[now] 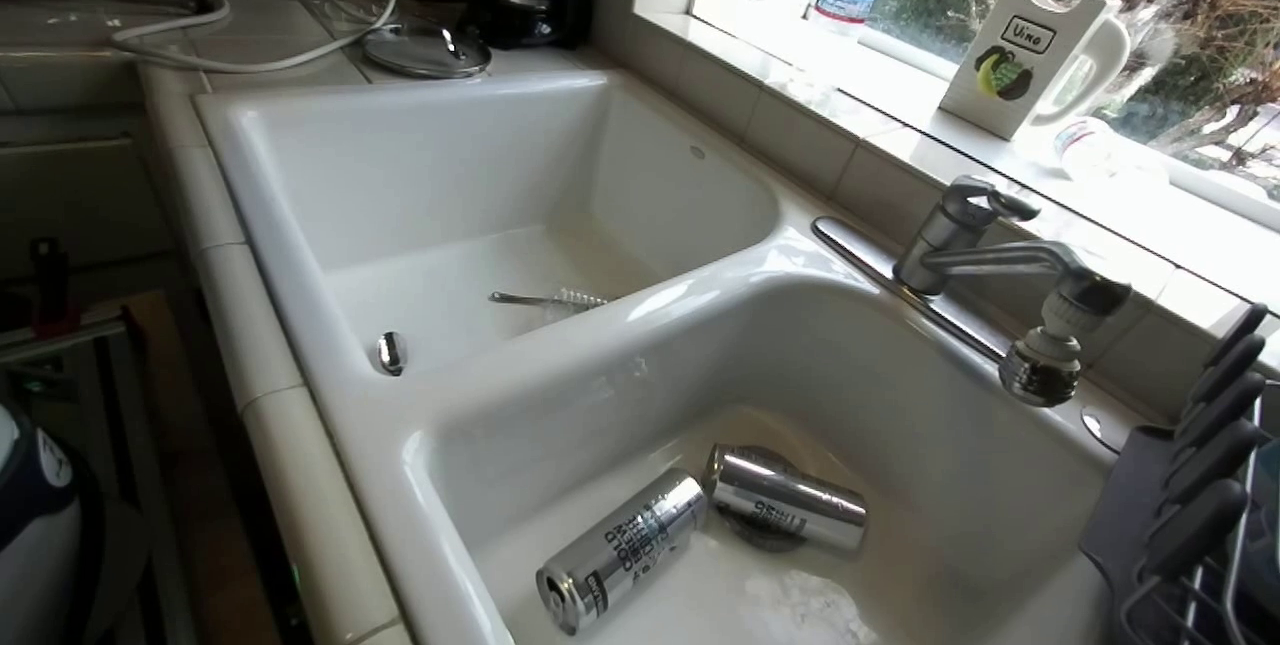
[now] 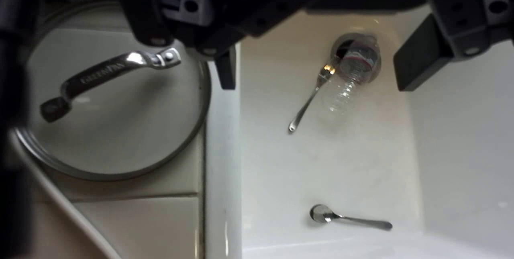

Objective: Remove the kettle from the coffee machine

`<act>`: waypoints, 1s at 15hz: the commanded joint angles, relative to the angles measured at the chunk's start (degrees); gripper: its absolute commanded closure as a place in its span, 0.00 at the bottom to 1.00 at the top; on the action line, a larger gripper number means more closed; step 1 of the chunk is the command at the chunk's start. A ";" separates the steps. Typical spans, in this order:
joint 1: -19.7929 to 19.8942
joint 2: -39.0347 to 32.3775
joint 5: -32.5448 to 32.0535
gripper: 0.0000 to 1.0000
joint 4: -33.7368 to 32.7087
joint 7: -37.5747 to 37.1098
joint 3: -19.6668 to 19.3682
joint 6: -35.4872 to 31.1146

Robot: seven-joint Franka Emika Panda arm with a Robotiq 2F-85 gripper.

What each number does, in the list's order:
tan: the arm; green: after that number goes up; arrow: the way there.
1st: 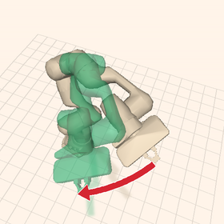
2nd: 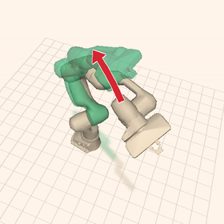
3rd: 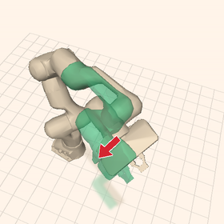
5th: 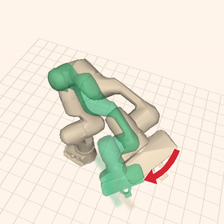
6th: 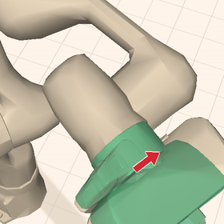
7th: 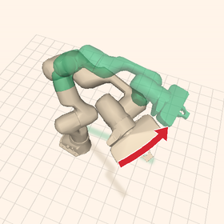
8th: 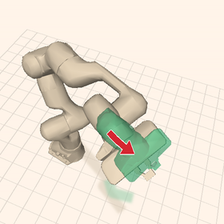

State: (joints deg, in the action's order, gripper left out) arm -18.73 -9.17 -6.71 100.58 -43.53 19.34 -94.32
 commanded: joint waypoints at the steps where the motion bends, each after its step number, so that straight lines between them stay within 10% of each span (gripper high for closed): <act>1: -4.29 -3.05 -3.05 0.00 -3.22 1.70 0.53 -4.29; 15: -8.49 -9.27 -13.56 0.00 -2.58 12.21 -3.12 -37.06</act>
State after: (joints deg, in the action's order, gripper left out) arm -25.25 -17.03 -17.21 98.30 -32.15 18.36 -126.88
